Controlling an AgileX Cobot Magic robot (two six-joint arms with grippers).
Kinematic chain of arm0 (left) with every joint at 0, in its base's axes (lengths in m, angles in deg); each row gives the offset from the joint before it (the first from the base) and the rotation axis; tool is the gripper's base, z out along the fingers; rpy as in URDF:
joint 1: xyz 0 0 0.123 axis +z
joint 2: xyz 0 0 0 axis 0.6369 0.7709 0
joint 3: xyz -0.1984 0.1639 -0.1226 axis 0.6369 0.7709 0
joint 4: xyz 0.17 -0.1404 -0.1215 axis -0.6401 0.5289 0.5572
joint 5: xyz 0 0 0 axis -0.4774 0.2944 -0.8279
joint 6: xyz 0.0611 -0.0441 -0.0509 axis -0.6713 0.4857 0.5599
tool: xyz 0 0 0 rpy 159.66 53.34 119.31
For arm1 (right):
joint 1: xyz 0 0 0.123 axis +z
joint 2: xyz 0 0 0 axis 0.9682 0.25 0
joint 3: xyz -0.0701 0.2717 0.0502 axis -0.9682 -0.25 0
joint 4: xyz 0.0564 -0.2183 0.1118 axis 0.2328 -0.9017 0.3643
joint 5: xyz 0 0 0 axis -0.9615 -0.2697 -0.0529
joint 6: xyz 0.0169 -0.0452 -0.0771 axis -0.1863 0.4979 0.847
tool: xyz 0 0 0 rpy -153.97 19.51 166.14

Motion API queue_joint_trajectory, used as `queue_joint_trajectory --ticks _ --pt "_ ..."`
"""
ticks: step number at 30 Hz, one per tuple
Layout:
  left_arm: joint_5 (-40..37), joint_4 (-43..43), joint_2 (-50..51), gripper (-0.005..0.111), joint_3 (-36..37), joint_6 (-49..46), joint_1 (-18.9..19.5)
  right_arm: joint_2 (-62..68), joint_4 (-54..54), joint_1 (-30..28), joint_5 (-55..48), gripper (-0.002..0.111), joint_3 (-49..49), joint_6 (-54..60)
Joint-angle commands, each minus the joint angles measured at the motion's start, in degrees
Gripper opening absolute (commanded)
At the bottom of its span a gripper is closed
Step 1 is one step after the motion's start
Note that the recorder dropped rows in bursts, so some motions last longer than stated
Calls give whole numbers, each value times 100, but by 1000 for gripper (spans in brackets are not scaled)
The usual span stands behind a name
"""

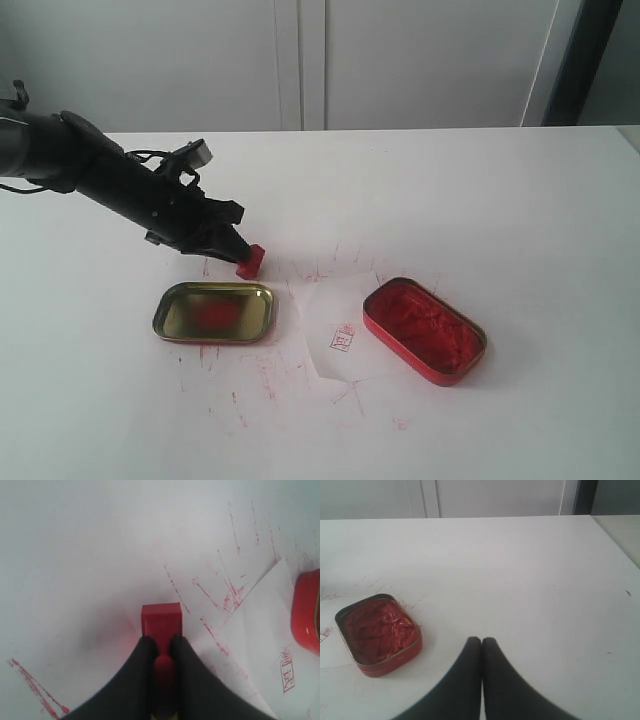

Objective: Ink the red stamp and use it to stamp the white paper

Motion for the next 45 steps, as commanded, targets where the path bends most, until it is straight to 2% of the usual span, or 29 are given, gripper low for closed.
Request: queue_joint_trajectory --ticks 1,7,10,16,27,30,33,36,45 --pt "13 -6 -31 6 20 199 12 -22 -40 -15 73 0 -24 8" --pt "152 -112 -54 35 20 264 12 -22 -40 -15 73 0 -24 8" --pt "279 -257 -159 42 9 274 12 -22 -40 -15 73 0 -24 8" --pt "381 -499 -318 45 0 300 78 -22 -40 -15 73 0 -24 8" --pt "-126 -621 -501 45 0 536 655 -22 -40 -15 73 0 -24 8" --pt "-322 -621 -581 40 0 852 693 -22 -40 -15 73 0 -24 8" --pt "-442 -621 -637 24 0 1029 693 -22 -40 -15 73 0 -24 8" --pt "-585 -621 -694 2 0 1219 693 -22 -40 -15 73 0 -24 8" --pt "-998 -759 -872 0 56 1618 693 -22 -40 -15 73 0 -24 8"
